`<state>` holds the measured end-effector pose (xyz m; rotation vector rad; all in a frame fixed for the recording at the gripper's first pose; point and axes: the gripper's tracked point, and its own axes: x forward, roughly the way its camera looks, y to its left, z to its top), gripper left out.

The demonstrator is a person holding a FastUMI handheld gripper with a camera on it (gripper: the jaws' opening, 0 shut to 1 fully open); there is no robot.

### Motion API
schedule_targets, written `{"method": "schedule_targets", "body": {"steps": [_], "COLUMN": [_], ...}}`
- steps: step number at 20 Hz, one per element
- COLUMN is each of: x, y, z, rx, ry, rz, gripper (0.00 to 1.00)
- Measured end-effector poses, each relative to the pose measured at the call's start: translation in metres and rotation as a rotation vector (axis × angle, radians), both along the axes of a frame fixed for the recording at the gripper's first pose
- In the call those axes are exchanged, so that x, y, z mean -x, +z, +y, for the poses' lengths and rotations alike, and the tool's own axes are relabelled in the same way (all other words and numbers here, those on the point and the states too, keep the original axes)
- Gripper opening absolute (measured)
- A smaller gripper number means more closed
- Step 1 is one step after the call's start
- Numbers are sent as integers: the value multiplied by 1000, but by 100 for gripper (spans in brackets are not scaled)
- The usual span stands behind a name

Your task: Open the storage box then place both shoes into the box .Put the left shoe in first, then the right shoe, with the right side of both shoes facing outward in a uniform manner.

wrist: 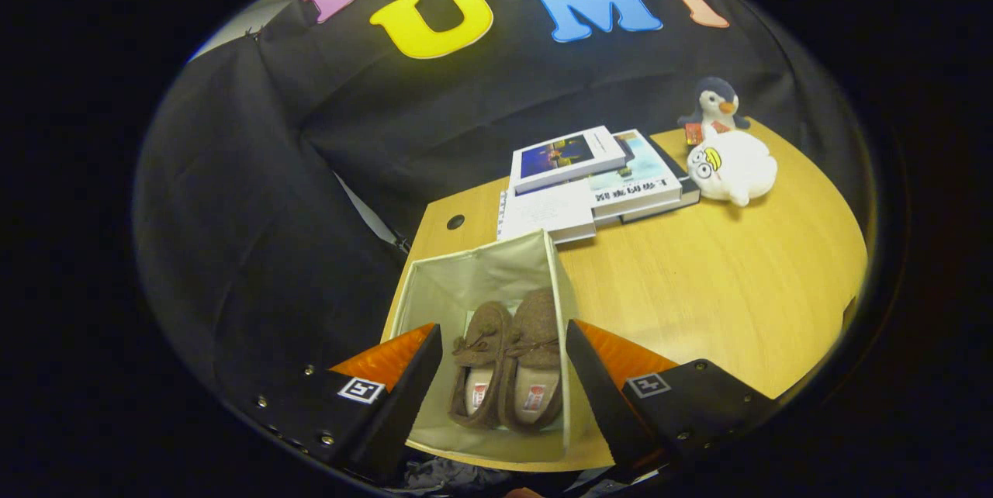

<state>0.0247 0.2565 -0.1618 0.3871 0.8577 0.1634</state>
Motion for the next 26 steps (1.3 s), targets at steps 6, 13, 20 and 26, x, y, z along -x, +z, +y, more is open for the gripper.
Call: {"method": "schedule_targets", "body": {"steps": [6, 13, 20, 26], "x": [3, 16, 27, 35], "y": [42, 73, 99, 123], "z": [-70, -160, -235, -268], "rx": [123, 194, 302, 333], "ry": [8, -60, -97, -139], "rz": [-151, -228, -334, -458], "gripper": [97, 98, 98, 97]}}
